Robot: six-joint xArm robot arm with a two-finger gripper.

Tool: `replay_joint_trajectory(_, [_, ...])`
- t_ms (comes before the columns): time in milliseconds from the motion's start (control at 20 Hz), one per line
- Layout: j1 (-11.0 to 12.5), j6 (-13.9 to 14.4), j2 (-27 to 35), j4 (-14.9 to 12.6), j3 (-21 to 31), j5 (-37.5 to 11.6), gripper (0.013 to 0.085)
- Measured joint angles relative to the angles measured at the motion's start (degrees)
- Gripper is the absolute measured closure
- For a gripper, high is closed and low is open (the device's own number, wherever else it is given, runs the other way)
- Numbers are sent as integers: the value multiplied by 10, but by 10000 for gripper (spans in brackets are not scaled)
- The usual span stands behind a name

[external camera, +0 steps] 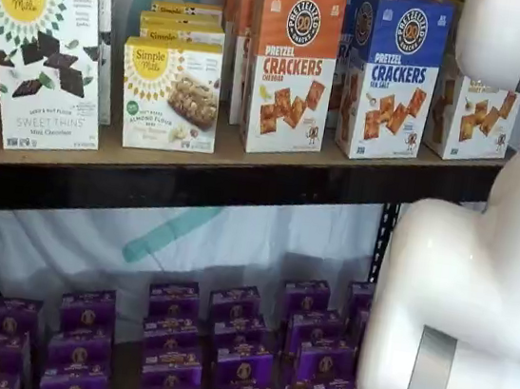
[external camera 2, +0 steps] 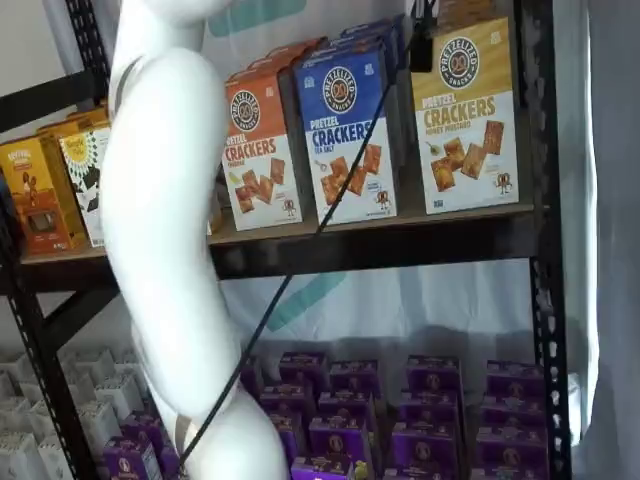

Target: Retrieve the yellow and white box located on the top shelf, the sixth one from the left

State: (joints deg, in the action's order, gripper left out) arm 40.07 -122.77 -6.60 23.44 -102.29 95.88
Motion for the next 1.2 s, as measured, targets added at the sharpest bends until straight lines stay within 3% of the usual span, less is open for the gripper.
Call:
replay_joint_trajectory(300, [-15, 7, 32, -44, -51, 41, 130])
replay_joint_trajectory(550, [-25, 8, 31, -63, -48, 37, 130])
replay_joint_trajectory(800, [-44, 10, 26, -102, -36, 31, 130])
replay_joint_trajectory(1200, [-47, 10, 40, -115, -51, 40, 130])
